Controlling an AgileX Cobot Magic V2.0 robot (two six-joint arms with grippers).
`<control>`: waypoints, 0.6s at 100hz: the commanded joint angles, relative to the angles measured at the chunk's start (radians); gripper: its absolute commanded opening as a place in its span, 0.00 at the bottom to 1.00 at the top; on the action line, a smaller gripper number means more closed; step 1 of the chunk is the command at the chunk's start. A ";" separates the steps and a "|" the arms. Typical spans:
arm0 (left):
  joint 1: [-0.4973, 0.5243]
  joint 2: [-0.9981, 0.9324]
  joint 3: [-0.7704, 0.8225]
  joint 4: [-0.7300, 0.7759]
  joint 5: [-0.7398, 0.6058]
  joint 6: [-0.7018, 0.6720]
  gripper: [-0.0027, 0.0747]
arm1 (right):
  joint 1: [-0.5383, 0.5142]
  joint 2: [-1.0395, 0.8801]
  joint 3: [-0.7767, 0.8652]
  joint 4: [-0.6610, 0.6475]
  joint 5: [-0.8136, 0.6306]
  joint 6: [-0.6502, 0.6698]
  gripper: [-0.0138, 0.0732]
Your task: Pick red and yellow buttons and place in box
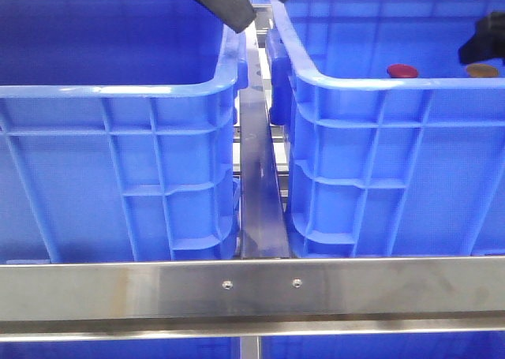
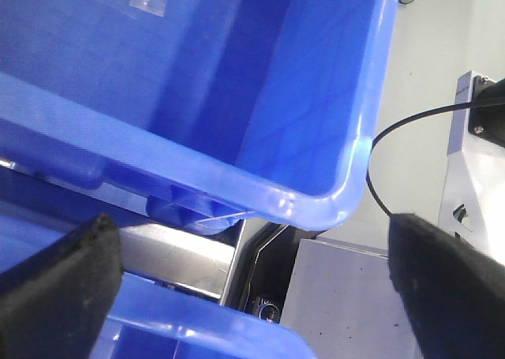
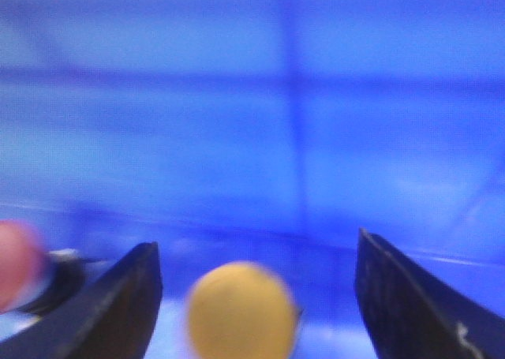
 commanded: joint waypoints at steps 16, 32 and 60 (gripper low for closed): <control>-0.006 -0.047 -0.032 -0.055 0.012 0.000 0.85 | -0.004 -0.224 0.110 0.030 0.039 -0.008 0.74; -0.006 -0.047 -0.032 -0.053 0.010 0.000 0.85 | -0.004 -0.353 0.218 0.030 0.043 -0.008 0.45; -0.006 -0.047 -0.032 -0.053 0.010 0.000 0.85 | -0.004 -0.573 0.394 0.030 0.056 -0.008 0.07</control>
